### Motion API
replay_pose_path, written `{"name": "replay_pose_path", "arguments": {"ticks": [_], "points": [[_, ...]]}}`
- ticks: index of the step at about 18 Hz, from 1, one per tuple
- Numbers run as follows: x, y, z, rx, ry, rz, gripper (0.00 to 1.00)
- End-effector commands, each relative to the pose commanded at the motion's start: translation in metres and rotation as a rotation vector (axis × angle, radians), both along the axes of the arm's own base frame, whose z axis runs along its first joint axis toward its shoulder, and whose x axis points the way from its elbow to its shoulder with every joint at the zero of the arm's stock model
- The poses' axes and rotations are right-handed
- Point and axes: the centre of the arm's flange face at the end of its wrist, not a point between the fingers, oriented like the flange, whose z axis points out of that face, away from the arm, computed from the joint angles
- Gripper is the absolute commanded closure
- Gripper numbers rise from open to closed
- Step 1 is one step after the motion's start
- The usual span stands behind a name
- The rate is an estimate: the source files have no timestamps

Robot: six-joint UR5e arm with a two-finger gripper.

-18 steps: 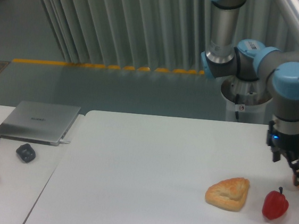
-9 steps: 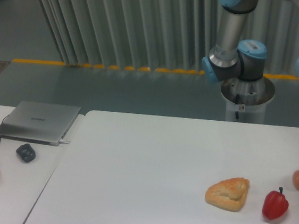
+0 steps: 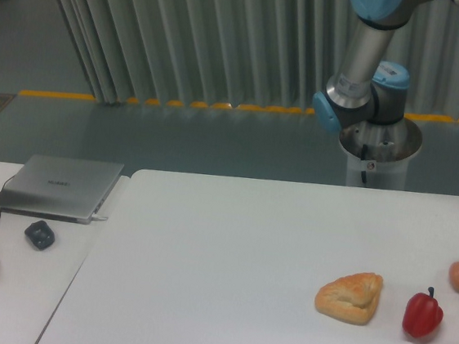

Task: Place the triangular bread on the table

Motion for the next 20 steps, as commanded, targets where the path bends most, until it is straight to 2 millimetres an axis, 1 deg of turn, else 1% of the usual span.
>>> {"name": "replay_pose_path", "arguments": {"ticks": [2, 3, 7, 11, 12, 13, 14, 16, 17, 18, 20], "points": [[-0.004, -0.002, -0.007, -0.007, -0.004, 0.006, 0.0], [-0.003, -0.001, -0.006, -0.009, -0.003, 0.009, 0.0], [0.005, 0.004, 0.003, -0.003, 0.006, 0.007, 0.0], [0.01, 0.004, 0.01, 0.005, 0.011, 0.013, 0.0], [0.014, 0.004, 0.011, 0.005, 0.011, 0.011, 0.0], [0.02, 0.009, 0.016, 0.004, 0.017, 0.001, 0.0], [0.026, 0.016, 0.015, 0.001, 0.015, -0.013, 0.0], [0.047, 0.03, 0.021, -0.001, 0.008, -0.037, 0.0], [0.056, 0.034, 0.018, 0.002, -0.007, -0.026, 0.0], [0.066, 0.042, 0.013, 0.002, -0.022, -0.013, 0.0], [0.077, 0.052, 0.006, 0.003, -0.039, 0.017, 0.0]]}}
